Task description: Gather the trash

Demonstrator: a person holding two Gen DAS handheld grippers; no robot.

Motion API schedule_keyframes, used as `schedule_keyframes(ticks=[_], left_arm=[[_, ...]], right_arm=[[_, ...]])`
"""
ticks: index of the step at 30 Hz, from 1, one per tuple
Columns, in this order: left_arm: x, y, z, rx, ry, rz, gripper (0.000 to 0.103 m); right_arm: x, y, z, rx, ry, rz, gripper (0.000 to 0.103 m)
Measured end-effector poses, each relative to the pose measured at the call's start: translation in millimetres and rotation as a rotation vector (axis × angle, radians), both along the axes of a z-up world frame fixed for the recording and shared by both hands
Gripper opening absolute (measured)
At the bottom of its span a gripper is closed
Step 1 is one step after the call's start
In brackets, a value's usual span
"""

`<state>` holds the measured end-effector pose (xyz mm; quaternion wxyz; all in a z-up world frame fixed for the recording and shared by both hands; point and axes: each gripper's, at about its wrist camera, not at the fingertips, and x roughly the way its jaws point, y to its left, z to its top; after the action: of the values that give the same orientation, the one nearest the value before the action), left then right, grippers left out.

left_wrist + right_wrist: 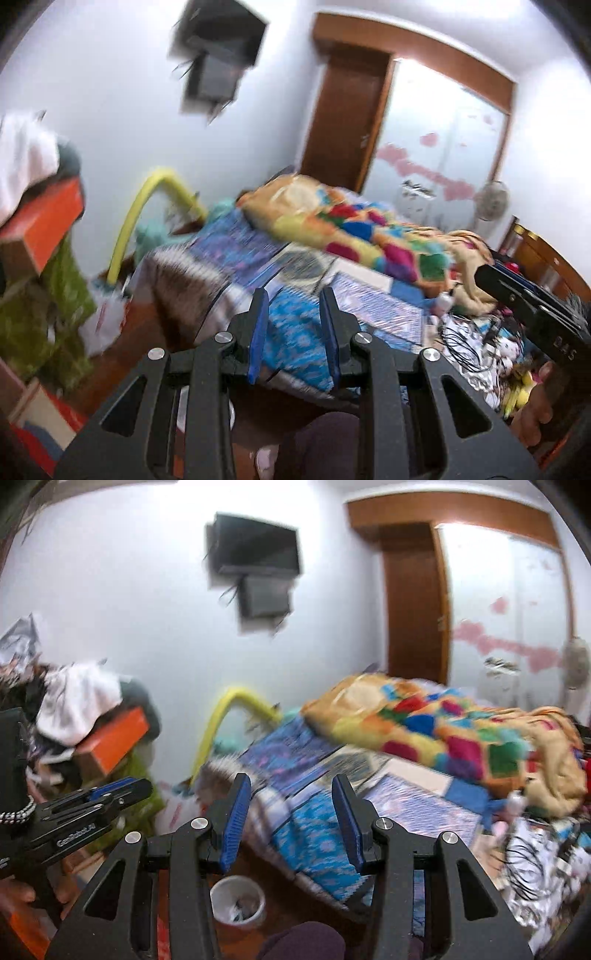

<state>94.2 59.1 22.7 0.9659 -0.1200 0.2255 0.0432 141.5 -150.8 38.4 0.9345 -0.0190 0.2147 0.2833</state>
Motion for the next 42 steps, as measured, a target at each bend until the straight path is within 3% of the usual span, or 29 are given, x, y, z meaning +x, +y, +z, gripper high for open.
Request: schedule_keyframes(ticks=[4, 8, 10, 11, 12, 15, 17, 27, 42], left_arm=[[-26.9, -31.0, 13.6, 0.049, -0.068, -0.083, 0.029], [-47.9, -50.3, 13.7, 0.098, -0.075, -0.096, 0.03], [-58.2, -56.3, 11.0, 0.09, -0.07, -0.115, 0.041], [-63.5, -58.0, 9.5, 0.091, -0.066, -0.117, 0.055], [-67.1, -59.8, 8.4, 0.104, -0.063, -0.112, 0.066], [-80.7, -68.3, 4.0, 0.186, -0.065, -0.069, 0.086], [-87.3, -70.3, -0.2, 0.205, -0.065, -0.05, 0.091], [-106.3, -67.1, -20.0, 0.17, -0.049, -0.037, 0.094], [-111.1, -69.5, -19.1, 0.176, -0.055, -0.043, 0.094]], right_arm=[[-29.3, -23.2, 7.4, 0.034, -0.06, -0.118, 0.042], [-51.6, -35.2, 5.7, 0.039, -0.072, -0.173, 0.043], [-60.1, -39.3, 2.9, 0.035, -0.07, -0.182, 0.058], [-63.7, -41.1, 0.2, 0.043, -0.064, -0.18, 0.077], [-68.3, -47.2, -2.4, 0.062, -0.055, -0.182, 0.09], [-78.6, -56.7, -8.0, 0.097, -0.047, -0.202, 0.099], [-83.3, -59.5, -10.6, 0.082, -0.044, -0.217, 0.103], [-98.7, -64.3, -21.2, 0.033, -0.038, -0.245, 0.103], [-104.8, -66.4, -20.9, 0.016, -0.048, -0.237, 0.103]])
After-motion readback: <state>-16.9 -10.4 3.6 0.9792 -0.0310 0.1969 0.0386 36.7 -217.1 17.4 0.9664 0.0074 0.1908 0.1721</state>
